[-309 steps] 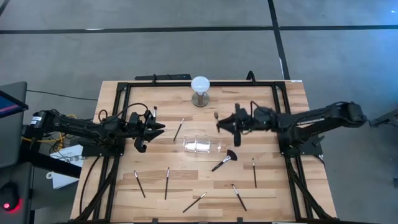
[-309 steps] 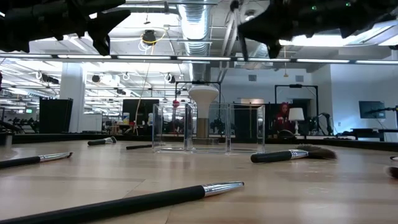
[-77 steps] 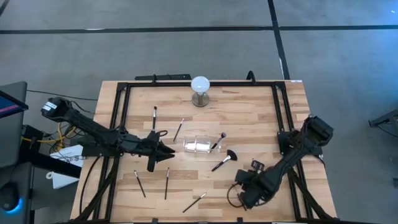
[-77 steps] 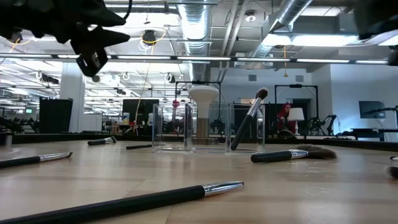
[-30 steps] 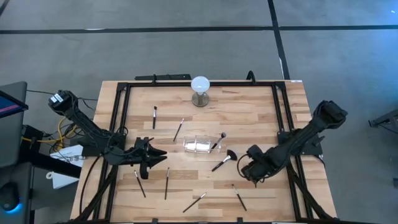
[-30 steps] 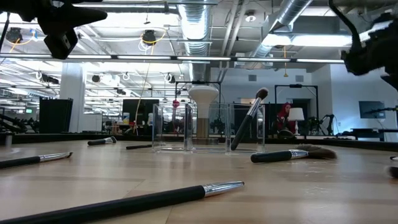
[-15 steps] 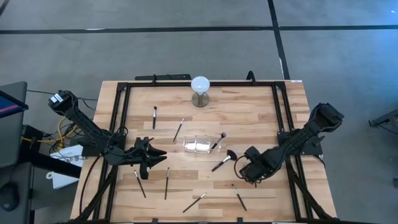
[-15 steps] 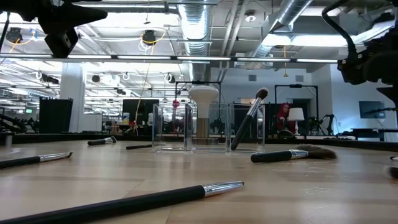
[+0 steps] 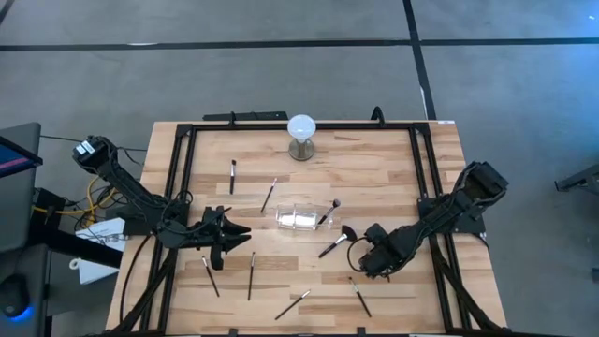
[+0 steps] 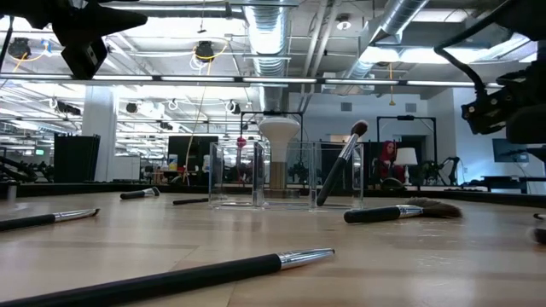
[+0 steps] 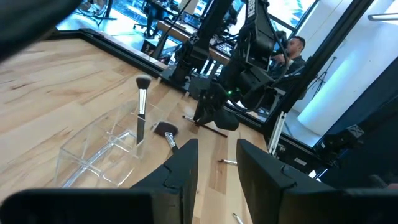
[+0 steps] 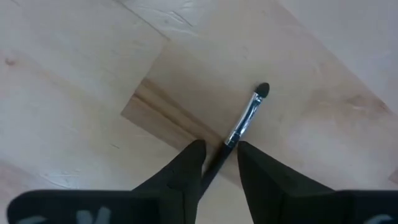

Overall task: Put items in baskets/containers
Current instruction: Put the black eyeshadow brush into the transparent organizer

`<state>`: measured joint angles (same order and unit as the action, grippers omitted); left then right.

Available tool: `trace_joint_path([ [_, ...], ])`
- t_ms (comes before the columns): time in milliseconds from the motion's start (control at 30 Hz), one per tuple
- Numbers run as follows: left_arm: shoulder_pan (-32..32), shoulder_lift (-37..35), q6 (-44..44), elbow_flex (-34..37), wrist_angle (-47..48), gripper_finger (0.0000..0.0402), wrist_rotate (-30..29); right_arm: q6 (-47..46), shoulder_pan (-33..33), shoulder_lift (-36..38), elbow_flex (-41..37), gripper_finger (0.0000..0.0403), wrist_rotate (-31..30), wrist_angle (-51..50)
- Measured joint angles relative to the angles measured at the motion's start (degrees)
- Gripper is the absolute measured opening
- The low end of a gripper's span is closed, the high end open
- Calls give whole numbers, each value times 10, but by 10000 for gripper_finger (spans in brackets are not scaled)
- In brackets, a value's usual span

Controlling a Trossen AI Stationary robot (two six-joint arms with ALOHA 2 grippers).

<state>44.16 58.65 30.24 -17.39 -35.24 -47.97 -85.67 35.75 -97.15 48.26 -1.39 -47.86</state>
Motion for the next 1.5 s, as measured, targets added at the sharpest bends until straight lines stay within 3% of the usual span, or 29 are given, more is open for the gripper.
trace_joint_path([
  [133,0,0,0,0,0,106,0,-6,10,6,-3,77,-2,11],
  [333,0,0,0,0,0,106,0,-6,24,7,-3,14,-8,23],
  [667,0,0,0,0,0,106,0,21,60,38,1,5,-51,39],
  [967,0,-1,-25,0,-22,106,0,-11,150,143,9,3,-273,46],
  [1200,0,-2,-128,0,-118,106,17,6,206,156,9,2,-553,52],
  [1333,-3,9,-166,0,-161,106,43,17,217,156,9,3,-623,56],
  [1500,-48,51,-210,-32,-180,106,124,56,225,156,9,1,-712,79],
])
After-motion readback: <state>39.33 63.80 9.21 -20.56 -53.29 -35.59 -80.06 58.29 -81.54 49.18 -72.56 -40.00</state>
